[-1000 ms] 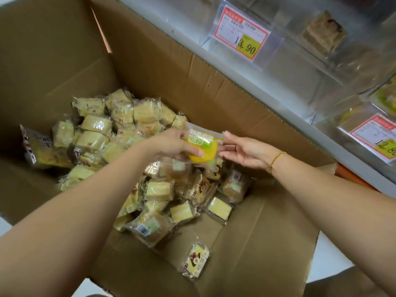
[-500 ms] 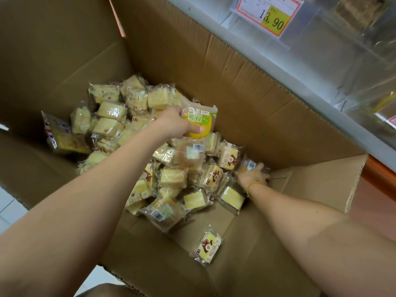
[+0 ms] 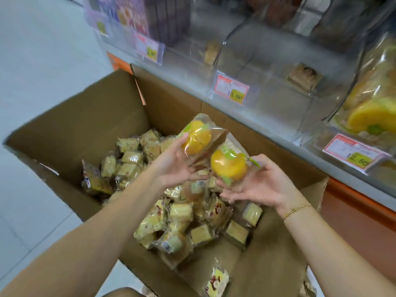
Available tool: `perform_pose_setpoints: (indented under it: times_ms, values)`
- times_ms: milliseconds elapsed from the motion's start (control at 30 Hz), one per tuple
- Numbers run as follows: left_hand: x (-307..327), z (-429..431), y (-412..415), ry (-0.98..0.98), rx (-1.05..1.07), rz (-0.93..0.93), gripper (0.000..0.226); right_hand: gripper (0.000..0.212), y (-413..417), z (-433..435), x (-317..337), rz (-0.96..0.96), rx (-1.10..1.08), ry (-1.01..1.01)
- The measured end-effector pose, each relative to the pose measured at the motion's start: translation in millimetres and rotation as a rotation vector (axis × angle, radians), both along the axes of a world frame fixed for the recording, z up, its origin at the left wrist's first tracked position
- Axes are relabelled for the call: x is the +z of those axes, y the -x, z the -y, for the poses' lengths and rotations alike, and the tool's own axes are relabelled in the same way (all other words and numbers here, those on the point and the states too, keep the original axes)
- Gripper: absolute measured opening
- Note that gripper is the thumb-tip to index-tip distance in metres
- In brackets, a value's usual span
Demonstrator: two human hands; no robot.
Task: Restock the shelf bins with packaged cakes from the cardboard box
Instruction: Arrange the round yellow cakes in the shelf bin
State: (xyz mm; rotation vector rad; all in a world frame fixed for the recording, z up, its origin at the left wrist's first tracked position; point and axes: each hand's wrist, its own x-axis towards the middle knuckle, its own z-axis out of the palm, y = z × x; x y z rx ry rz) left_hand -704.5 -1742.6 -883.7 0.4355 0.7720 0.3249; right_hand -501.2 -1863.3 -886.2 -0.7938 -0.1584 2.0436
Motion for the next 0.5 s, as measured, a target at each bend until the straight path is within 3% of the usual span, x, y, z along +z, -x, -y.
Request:
perform_pose_setpoints:
  times_ms: [67, 167, 300, 400, 500]
  values:
    - [11, 15, 0, 0.018, 0.035, 0.066, 0.057, 0.055, -1, 8, 10, -0.037, -0.001, -0.077]
    - [27, 29, -3, 0.013, 0.029, 0.106, 0.067, 0.072, -1, 15, 26, 0.062, -0.058, -0.083]
    - [42, 39, -5, -0.062, 0.040, 0.091, 0.062, 0.079, -6, 29, 56, 0.495, -0.050, -0.032]
    - [49, 47, -6, -0.125, -0.027, 0.060, 0.063, 0.059, -10, 41, 83, 0.762, 0.011, -0.070]
    - [60, 56, -7, -0.159, -0.135, 0.072, 0.065, 0.055, -7, 47, 107, 1.028, 0.110, -0.147]
